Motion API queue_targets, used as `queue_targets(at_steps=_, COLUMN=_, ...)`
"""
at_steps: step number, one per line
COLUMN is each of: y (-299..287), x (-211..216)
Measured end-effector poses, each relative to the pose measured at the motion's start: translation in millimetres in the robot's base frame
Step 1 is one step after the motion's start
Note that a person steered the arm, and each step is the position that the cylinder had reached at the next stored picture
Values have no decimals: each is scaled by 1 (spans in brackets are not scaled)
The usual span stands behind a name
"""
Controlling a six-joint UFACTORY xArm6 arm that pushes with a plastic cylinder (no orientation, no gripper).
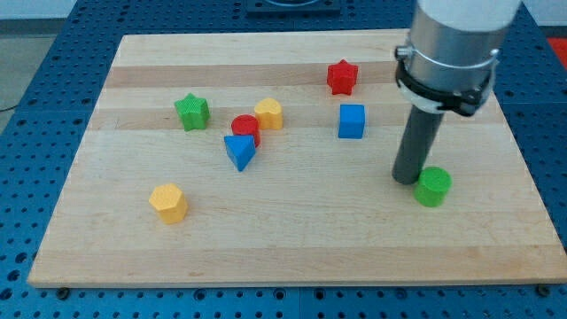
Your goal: Move the yellow hexagon closer to green circle
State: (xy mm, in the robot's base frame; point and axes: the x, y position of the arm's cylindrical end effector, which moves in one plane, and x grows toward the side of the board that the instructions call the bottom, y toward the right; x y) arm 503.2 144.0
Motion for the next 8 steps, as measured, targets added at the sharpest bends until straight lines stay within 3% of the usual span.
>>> queue_targets(at_steps=3, y=33, x=61)
queue_targets(at_steps=4, y=-11, x=67)
queue_targets(at_steps=5, y=-93, x=110)
queue_targets(at_steps=6, y=-134, x=115)
queue_targets(at_steps=8, y=-325, x=70)
